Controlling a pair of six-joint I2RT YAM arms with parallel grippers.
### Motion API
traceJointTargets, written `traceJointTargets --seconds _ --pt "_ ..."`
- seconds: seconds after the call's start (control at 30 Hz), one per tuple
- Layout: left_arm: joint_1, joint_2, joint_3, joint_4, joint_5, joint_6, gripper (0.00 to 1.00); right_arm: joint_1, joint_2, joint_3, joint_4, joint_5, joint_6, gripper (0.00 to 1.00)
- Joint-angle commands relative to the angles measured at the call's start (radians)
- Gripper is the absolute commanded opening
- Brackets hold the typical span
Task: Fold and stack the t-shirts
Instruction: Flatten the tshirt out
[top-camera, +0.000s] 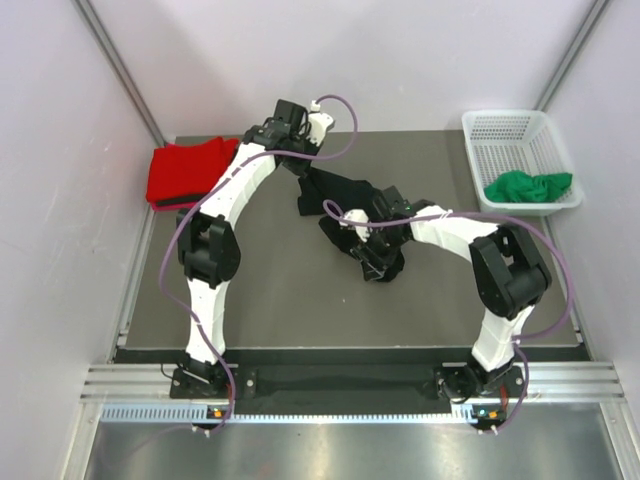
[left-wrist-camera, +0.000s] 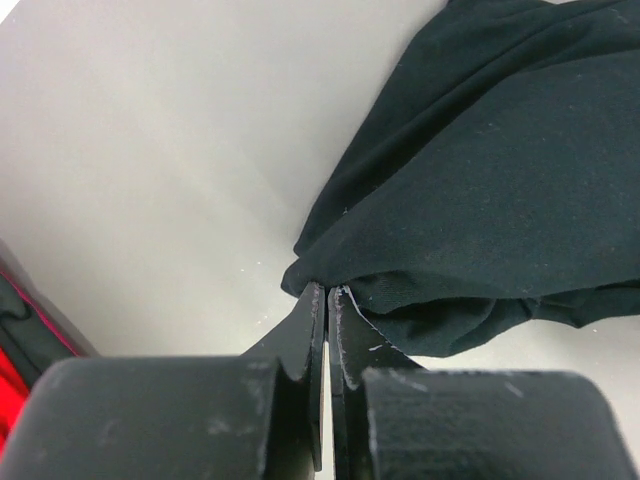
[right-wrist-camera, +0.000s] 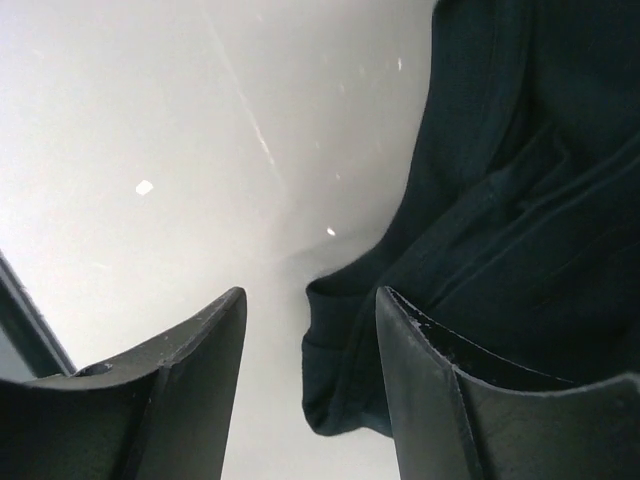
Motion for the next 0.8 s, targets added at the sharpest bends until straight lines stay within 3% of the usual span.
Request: traceJointTargets --seconds 0.0,0.2,0.4,0.5,0.53,0.63,0.77 --pt "0.014 0.005 0.049 0.033 -0.02 0.012 0.0 0.011 -0.026 -0.044 0.006 0.058 0.0 0.55" --pt "0.021 0.011 0.057 0.035 -0.02 0.012 0.0 0.002 -0.094 -0.073 0.043 0.141 0.007 0.54" --pt "0.021 0.016 0.054 0.033 -0.027 0.012 0.0 -0.008 -0.077 -0.093 0.09 0.218 0.026 0.44" --pt "0.021 0.011 0.048 0.033 -0.041 0.015 0.0 -0.009 -0.062 -0.087 0.102 0.242 0.026 0.33" --pt "0.021 0.013 0.048 0.035 -0.049 0.016 0.0 -0.008 -0.063 -0.085 0.102 0.247 0.023 0.19" --pt "0.026 -0.001 0.049 0.035 -0.063 0.032 0.0 -0.014 -0.104 -0.056 0.092 0.293 0.007 0.0" --pt "0.058 -0.064 0.069 0.012 -0.04 0.05 0.0 -0.081 -0.239 0.065 0.063 0.357 -0.048 0.0"
